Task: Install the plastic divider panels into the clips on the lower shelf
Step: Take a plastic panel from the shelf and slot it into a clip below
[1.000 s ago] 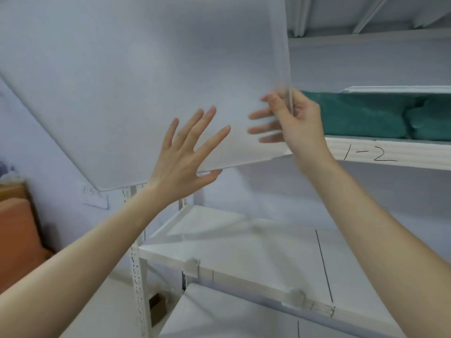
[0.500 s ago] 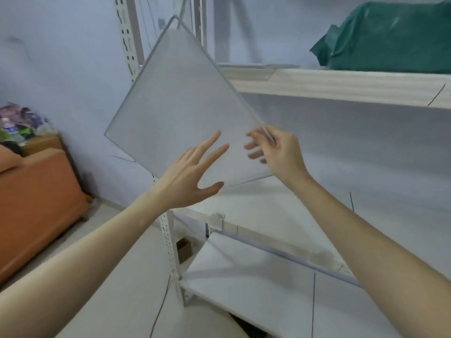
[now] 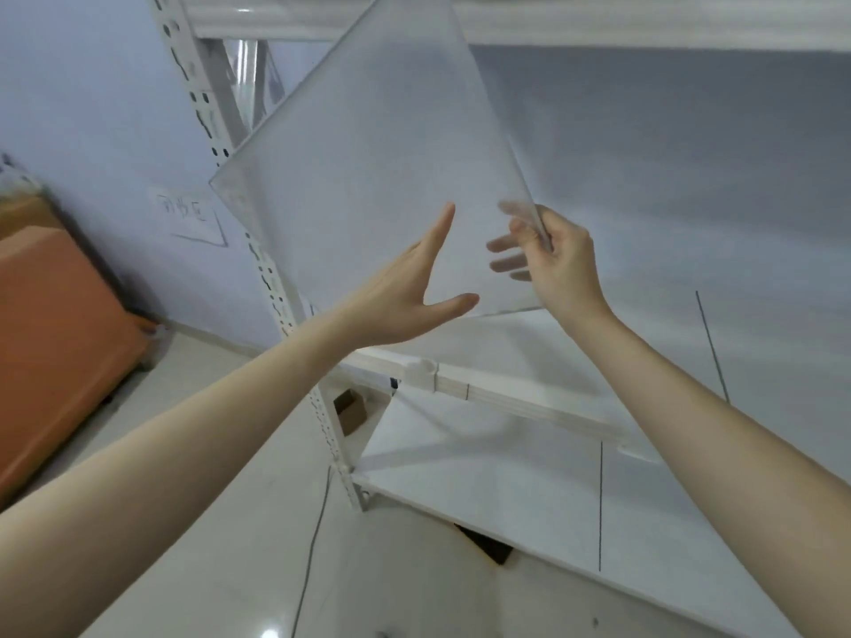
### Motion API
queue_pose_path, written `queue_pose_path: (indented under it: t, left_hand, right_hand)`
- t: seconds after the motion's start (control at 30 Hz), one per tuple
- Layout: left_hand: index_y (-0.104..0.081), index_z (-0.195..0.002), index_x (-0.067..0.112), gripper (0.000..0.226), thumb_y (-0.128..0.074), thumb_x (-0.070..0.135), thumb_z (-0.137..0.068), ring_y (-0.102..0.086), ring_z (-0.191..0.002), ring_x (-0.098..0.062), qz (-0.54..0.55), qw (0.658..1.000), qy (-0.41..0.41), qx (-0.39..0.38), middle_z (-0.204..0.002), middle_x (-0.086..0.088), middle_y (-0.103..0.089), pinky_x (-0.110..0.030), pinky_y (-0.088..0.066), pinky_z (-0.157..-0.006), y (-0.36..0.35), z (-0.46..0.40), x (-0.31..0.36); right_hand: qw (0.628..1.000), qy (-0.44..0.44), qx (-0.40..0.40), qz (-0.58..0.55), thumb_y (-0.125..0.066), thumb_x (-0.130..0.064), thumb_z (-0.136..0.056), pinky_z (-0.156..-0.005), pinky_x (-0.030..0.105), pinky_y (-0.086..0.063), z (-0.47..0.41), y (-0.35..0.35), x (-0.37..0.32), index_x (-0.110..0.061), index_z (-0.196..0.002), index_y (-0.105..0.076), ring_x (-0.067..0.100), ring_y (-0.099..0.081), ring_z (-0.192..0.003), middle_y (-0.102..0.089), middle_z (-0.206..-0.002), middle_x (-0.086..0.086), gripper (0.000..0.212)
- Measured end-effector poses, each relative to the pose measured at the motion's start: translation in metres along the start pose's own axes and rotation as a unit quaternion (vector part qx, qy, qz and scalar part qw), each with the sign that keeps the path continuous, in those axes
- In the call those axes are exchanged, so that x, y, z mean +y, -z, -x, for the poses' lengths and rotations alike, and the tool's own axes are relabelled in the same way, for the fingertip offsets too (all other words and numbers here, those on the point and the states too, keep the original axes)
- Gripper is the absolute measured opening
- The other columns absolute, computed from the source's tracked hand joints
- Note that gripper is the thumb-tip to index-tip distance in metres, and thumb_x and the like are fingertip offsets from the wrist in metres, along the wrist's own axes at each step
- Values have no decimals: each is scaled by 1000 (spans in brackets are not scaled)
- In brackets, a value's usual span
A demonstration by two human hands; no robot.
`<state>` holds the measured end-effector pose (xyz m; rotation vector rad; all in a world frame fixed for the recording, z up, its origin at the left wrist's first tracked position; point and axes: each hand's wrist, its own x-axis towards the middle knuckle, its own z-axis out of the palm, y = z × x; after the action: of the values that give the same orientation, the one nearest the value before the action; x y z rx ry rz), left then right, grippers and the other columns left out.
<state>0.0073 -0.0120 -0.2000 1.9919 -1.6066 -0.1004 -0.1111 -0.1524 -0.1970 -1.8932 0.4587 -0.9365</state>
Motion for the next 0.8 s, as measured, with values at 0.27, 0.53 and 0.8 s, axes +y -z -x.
queue_pose_path:
  t: [0.27,0.53,0.8]
  left_hand:
    - [6,-149,18,86,-53,37,-90,1,-147,-24,-7,995,-89,-49,-160,-1,9,-51,-17,-118,-28,-40,-14]
    - [-4,-150,16,78,-50,32,-90,-3,-147,-26,-26,990,-141,-15,-160,-2,5,-55,-20,-116,-60,-74,-4]
    - [-8,-148,13,101,-65,54,-76,-35,-135,-13,192,978,63,50,-147,-3,-26,-35,-36,-110,-69,-96,26]
  right_hand:
    - [1000,-18,0,13,-48,-24,-96,-67,25,-57,-35,42,25,-29,-97,-65,11,-73,-61,-75,-69,-10,18]
    - [1000,2,-4,31,-48,-15,-96,-74,19,-57,-47,85,31,-16,-104,-65,10,-73,-66,-76,-71,-9,19]
    - [998,-41,17,41,-52,-12,-94,-74,12,-54,-40,83,64,-16,-111,-64,-5,-69,-71,-69,-98,10,21]
